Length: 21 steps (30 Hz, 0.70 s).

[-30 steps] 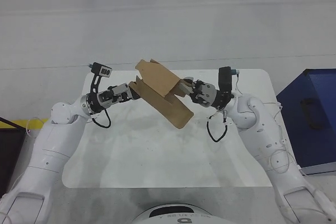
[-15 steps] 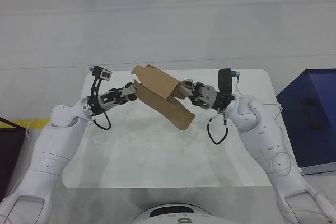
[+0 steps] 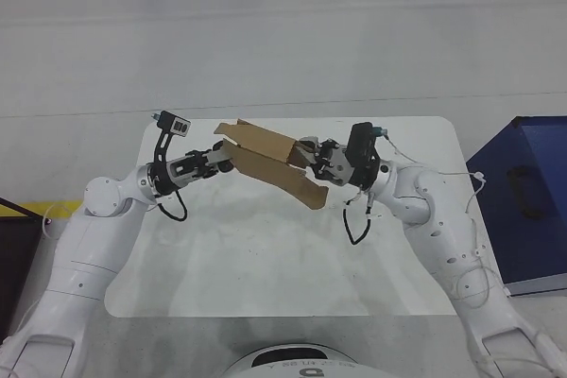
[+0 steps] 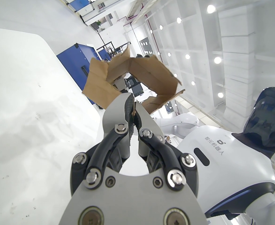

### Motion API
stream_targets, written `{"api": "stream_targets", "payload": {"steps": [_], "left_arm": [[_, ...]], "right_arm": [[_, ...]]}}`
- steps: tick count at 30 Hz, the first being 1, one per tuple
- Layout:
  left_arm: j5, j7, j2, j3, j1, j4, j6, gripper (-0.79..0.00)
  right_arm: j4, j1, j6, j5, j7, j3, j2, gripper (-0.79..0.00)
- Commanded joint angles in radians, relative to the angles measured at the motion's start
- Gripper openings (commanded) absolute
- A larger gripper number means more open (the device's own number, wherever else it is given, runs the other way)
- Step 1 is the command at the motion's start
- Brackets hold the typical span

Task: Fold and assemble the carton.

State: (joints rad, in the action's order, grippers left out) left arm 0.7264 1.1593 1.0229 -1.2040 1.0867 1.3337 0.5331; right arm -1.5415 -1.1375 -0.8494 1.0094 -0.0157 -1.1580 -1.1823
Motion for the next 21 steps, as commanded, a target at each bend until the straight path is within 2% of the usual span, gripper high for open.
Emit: {"api": "stream_targets", "payload": {"steps": [1,2,5,13,18,21], "left_arm": [[-0.003,0.005,0.001,-0.002,0.0,0.0,0.001,-0.785],[-0.005,0.008,0.001,-0.002,-0.001,0.001,0.002,-0.785],[-0.02,0.013,0.002,-0.002,-0.002,0.003,0.0,-0.785],[-0.067,0.022,0.003,0.002,-0.011,0.012,-0.014,-0.785],[-0.097,0.017,0.005,0.006,-0.013,0.02,-0.018,-0.785],[-0.101,0.015,0.006,0.005,-0.013,0.022,-0.017,-0.785]], "right_arm": [[-0.005,0.0,0.011,0.03,-0.009,0.002,0.0,-0.597],[-0.008,-0.001,0.015,0.041,-0.015,0.004,0.0,-0.566],[-0.011,-0.001,0.029,0.066,-0.028,0.004,0.0,-0.4],[-0.017,0.006,0.063,0.119,-0.031,0.012,-0.001,-0.342],[-0.049,0.003,0.133,0.225,-0.033,0.01,0.001,-0.219],[-0.064,-0.004,0.154,0.272,-0.049,0.013,0.003,-0.246]]}}
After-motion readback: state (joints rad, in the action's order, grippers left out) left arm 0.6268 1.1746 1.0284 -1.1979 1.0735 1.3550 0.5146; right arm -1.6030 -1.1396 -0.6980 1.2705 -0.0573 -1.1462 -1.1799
